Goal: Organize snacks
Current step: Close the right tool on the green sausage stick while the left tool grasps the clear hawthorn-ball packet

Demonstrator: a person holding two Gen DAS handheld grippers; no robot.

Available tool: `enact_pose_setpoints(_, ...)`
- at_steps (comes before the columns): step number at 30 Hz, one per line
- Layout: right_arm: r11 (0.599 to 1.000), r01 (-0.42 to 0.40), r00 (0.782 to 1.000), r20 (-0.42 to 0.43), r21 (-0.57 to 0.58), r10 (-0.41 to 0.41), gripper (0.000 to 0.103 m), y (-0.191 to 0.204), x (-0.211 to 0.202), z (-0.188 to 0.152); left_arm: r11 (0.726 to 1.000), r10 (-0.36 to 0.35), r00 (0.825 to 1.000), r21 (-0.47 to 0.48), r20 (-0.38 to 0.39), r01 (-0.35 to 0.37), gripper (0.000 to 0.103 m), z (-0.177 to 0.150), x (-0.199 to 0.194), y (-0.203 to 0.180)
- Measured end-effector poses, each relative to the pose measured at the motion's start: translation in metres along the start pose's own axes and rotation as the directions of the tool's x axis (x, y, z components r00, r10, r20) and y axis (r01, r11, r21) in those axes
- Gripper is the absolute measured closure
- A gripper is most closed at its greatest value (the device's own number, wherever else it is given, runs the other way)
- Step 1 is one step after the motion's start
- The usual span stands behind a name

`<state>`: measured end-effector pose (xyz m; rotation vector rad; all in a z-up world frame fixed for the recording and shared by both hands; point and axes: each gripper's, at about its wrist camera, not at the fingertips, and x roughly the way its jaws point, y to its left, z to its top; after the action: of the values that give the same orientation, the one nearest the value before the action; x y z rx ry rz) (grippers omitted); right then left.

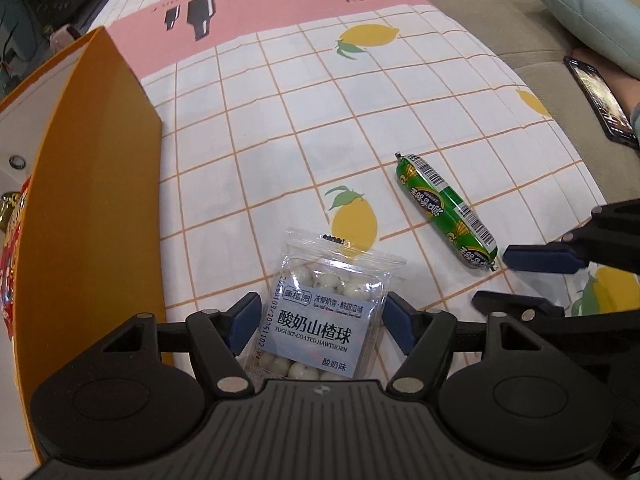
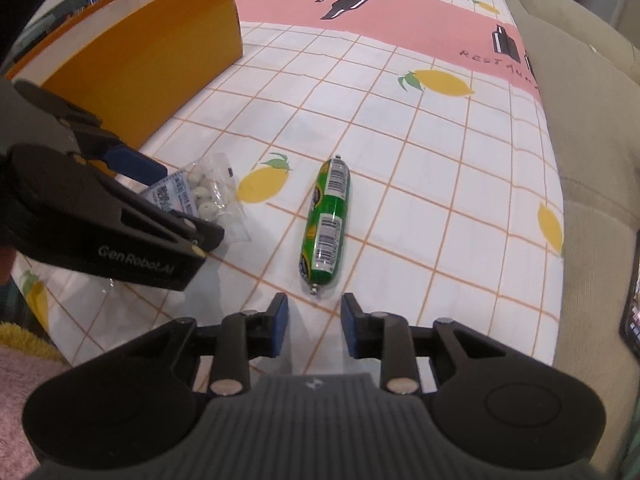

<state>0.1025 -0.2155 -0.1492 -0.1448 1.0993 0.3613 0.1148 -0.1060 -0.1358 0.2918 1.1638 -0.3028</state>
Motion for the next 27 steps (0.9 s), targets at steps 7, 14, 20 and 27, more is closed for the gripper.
enact_pose_setpoints(7, 0.996, -0.043, 0.999, 0.036, 0.075, 0.040, 0.052, -0.010, 0.002, 0.002, 1.000, -0.014, 0.997, -0.017, 0.069, 0.015, 0.012, -0.004, -0.001, 0.006)
enact_pose_setpoints(14, 0.998, 0.003, 0.998, 0.064, 0.060, -0.006, 0.052, -0.009, 0.004, 0.006, 0.999, -0.020, 0.998, -0.027, 0.059, 0.022, 0.012, -0.004, 0.003, 0.012)
enact_pose_setpoints(20, 0.993, -0.022, 0.994, 0.105, 0.118, 0.009, 0.052, -0.025, 0.002, 0.013, 0.994, -0.105, 0.994, -0.006, -0.029, 0.105, 0.006, -0.007, 0.006, 0.017)
enact_pose_setpoints(27, 0.989, -0.055, 0.990, 0.136, 0.137, 0.036, 0.052, -0.022, 0.008, 0.023, 0.995, -0.092, 0.996, -0.028, -0.015, 0.091, 0.003, -0.008, 0.009, 0.021)
